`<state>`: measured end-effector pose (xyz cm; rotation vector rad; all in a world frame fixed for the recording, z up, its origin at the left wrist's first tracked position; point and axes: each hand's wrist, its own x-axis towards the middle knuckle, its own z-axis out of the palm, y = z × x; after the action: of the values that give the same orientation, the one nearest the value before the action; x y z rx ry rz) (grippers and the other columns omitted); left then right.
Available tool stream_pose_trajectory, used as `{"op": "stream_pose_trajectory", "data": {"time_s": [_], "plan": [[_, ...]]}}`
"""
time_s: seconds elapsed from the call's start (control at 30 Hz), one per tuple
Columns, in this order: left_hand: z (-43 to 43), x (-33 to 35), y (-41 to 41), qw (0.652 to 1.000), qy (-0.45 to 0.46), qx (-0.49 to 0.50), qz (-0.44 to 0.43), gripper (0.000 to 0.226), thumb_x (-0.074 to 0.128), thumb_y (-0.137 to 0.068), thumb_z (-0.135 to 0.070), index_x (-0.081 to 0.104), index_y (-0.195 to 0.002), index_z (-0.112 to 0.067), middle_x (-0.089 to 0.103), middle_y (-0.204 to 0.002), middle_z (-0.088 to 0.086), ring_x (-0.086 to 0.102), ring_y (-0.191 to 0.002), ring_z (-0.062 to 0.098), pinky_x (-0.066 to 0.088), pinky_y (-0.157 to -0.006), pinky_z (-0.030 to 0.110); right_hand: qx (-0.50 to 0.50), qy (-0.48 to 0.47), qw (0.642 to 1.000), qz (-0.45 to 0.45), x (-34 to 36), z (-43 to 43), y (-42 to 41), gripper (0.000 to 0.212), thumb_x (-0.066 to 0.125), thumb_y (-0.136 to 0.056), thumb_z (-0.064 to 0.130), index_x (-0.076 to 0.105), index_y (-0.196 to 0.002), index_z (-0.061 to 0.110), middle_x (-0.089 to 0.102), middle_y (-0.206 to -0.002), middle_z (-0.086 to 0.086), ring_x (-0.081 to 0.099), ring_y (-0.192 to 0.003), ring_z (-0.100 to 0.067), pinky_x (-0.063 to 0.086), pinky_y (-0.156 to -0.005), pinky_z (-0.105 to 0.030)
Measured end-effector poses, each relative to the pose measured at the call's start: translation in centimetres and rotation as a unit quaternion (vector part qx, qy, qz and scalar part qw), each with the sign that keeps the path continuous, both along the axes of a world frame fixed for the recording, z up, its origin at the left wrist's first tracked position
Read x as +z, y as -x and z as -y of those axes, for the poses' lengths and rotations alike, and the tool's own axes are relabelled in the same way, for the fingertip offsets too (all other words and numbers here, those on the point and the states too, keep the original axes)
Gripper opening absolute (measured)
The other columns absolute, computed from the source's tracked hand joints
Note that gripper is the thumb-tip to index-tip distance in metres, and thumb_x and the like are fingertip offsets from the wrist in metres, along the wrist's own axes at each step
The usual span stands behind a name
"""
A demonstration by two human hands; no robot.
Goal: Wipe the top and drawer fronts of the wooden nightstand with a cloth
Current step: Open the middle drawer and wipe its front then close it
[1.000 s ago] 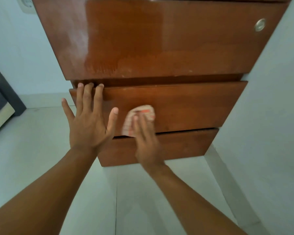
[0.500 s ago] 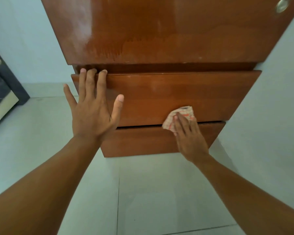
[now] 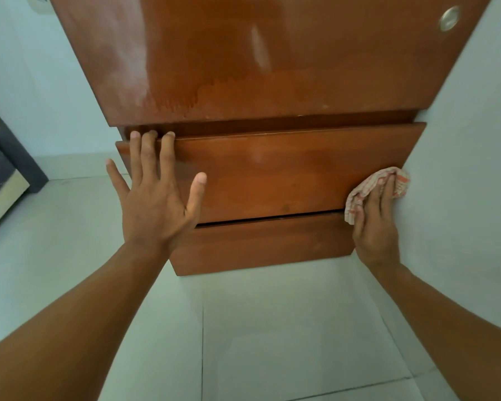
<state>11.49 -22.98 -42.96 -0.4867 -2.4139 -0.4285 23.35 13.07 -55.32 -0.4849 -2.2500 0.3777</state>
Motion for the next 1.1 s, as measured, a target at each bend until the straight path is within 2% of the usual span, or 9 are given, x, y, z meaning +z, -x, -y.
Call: {"op": "stream_pose_trajectory", "data": {"time_s": [0.13,0.37,0.47,0.57,0.63,0.73,0.8,0.93,1.1], "plan": [[0.4,0.5,-0.4,0.999,0.019,-0.001,0.027,0.077,0.023,-0.098,-0.067,0.017,-0.158,-0.02,0.016,-0.167,0.008,0.003,-0.156,0.027,0.004,-0.12,0.066,-0.034,0.119,0.985,-0.122,3.3,1.5,0.5,0.055,0.056,-0.095,0.004,0.043,-0.149,0.003,0.038,-0.158,-0.016,0.037,-0.146,-0.031,0.027,-0.113,-0.013],[0.9,0.6,-3.3,0.995,0.012,-0.021,0.1,0.076,0.032,-0.097,-0.056,0.011,-0.161,-0.022,0.0,-0.17,0.005,0.0,-0.157,0.026,0.007,-0.121,0.063,-0.075,0.286,0.947,-0.129,11.8,6.0,-0.3,0.026,0.052,-0.088,0.015,0.071,-0.107,0.017,0.073,-0.108,-0.009,0.067,-0.1,-0.031,0.049,-0.08,-0.033],[1.7,-0.8,-3.9,0.99,0.04,-0.026,0.136,0.078,0.03,-0.095,-0.055,0.008,-0.162,-0.023,-0.006,-0.17,0.004,-0.005,-0.157,0.026,0.01,-0.12,0.065,-0.088,0.395,0.914,-0.038,12.7,7.2,-0.5,0.035,0.043,-0.095,0.01,0.075,-0.109,0.008,0.071,-0.117,-0.019,0.064,-0.106,-0.041,0.049,-0.084,-0.039],[2.2,-1.2,-3.0,0.986,0.065,-0.026,0.154,0.079,0.025,-0.095,-0.058,0.001,-0.162,-0.025,-0.016,-0.169,0.002,-0.009,-0.156,0.027,0.008,-0.121,0.066,-0.07,0.51,0.857,-0.011,13.5,9.1,-0.8,0.03,0.046,-0.097,0.018,0.072,-0.099,0.004,0.072,-0.107,-0.018,0.065,-0.101,-0.038,0.05,-0.086,-0.043],[2.2,-1.5,-2.6,0.986,0.063,-0.031,0.153,0.079,0.025,-0.095,-0.059,0.0,-0.162,-0.027,-0.019,-0.168,0.002,-0.009,-0.156,0.027,0.007,-0.121,0.065,-0.002,0.649,0.76,-0.042,13.8,10.4,-1.4,0.03,0.048,-0.102,0.031,0.064,-0.087,0.01,0.07,-0.082,-0.01,0.065,-0.084,-0.028,0.052,-0.083,-0.041],[1.9,-2.3,-2.7,0.987,0.048,-0.031,0.147,0.077,0.026,-0.095,-0.059,0.004,-0.162,-0.028,-0.015,-0.169,0.002,-0.006,-0.156,0.027,0.007,-0.119,0.064,0.143,0.769,0.618,0.078,12.2,11.2,-1.6,0.068,0.052,-0.092,0.068,0.066,-0.122,0.009,0.075,-0.104,-0.016,0.07,-0.1,-0.035,0.058,-0.083,-0.042],[2.0,-3.0,-3.0,0.986,0.055,-0.04,0.154,0.076,0.026,-0.095,-0.059,0.005,-0.162,-0.028,-0.012,-0.17,0.002,-0.006,-0.156,0.027,0.007,-0.119,0.063,0.194,0.725,0.633,0.189,10.3,11.4,-1.4,0.068,0.068,-0.082,0.066,0.067,-0.124,0.013,0.073,-0.107,-0.017,0.07,-0.096,-0.034,0.056,-0.076,-0.04],[3.0,-4.9,-3.7,0.975,0.101,-0.053,0.192,0.073,0.027,-0.096,-0.058,0.009,-0.161,-0.028,-0.004,-0.17,0.003,-0.003,-0.157,0.027,0.005,-0.12,0.061,0.157,0.646,0.709,0.235,8.1,11.8,-0.4,0.035,0.065,-0.093,0.011,0.066,-0.126,0.0,0.068,-0.08,-0.011,0.06,-0.055,-0.019,0.041,-0.042,-0.025],[3.2,-6.0,-4.0,0.953,0.137,-0.07,0.261,0.056,0.038,-0.1,-0.046,0.036,-0.15,-0.022,0.033,-0.159,0.003,0.023,-0.15,0.025,0.018,-0.119,0.058,0.058,0.5,0.822,0.267,7.4,11.0,0.5,0.026,0.053,-0.104,0.031,0.075,-0.106,0.017,0.077,-0.092,-0.01,0.073,-0.078,-0.03,0.054,-0.06,-0.034]]}}
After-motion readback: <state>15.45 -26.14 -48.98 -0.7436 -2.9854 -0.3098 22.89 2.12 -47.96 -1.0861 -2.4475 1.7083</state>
